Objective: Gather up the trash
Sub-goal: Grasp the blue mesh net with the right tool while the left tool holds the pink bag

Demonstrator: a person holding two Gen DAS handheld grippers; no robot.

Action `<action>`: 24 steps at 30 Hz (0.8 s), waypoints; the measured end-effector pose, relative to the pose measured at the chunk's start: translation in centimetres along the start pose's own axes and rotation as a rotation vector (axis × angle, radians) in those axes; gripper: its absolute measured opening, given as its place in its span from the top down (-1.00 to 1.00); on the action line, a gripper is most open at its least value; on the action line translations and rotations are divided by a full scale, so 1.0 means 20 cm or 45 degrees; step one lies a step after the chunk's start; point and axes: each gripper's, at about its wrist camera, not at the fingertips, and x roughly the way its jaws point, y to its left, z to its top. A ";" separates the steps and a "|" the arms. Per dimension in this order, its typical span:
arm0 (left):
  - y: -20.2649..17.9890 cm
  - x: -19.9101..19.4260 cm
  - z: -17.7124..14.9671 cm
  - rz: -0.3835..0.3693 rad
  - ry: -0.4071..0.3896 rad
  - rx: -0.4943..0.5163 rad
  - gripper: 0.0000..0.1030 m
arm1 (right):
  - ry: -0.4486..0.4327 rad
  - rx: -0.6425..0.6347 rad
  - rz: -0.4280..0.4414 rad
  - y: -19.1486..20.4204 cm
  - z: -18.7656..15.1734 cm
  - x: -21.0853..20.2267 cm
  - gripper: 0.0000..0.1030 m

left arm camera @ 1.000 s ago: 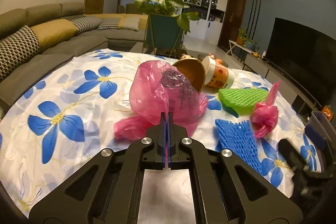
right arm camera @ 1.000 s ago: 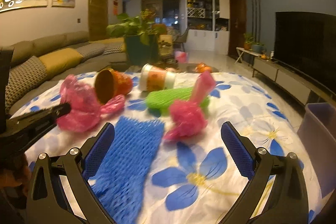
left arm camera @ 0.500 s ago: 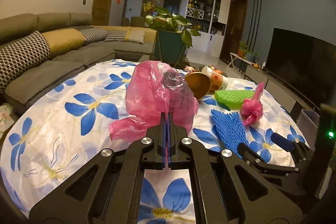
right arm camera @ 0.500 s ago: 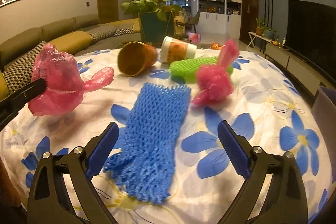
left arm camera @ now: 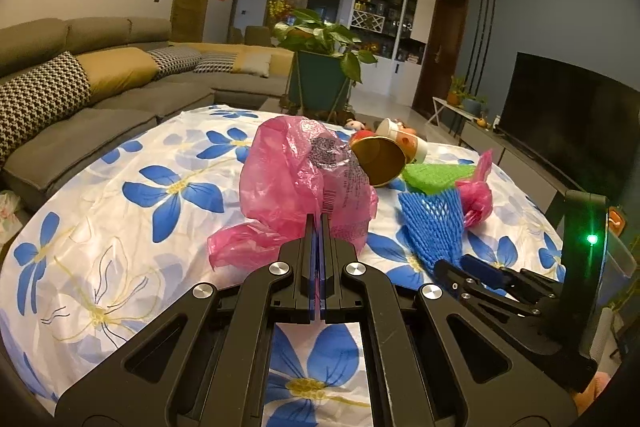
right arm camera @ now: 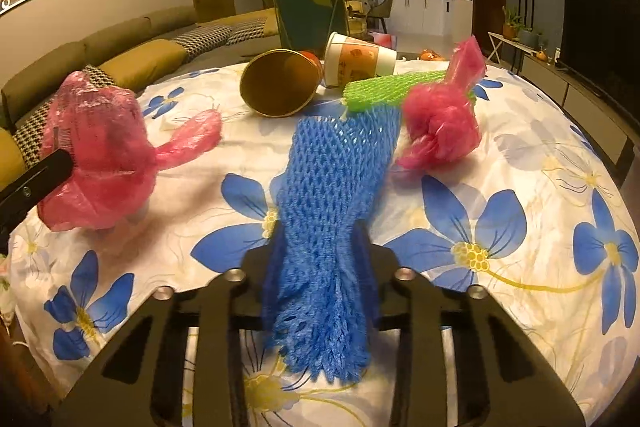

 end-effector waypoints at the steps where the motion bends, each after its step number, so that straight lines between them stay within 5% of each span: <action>1: -0.01 0.00 0.00 -0.003 0.000 0.002 1.00 | -0.002 -0.002 0.009 0.00 0.00 -0.01 0.66; 7: -0.04 -0.02 0.00 -0.017 -0.003 0.017 1.00 | -0.022 -0.005 0.028 -0.01 -0.03 -0.05 0.96; 20: -0.14 -0.05 0.01 -0.042 -0.004 0.040 1.00 | -0.094 0.042 0.056 -0.13 -0.06 -0.23 0.98; 21: -0.14 -0.05 0.01 -0.038 -0.007 0.041 1.00 | -0.090 0.052 0.061 -0.14 -0.05 -0.22 0.80; 24: -0.14 -0.06 0.01 -0.024 -0.010 0.046 1.00 | -0.095 0.087 0.078 -0.16 -0.03 -0.21 -0.16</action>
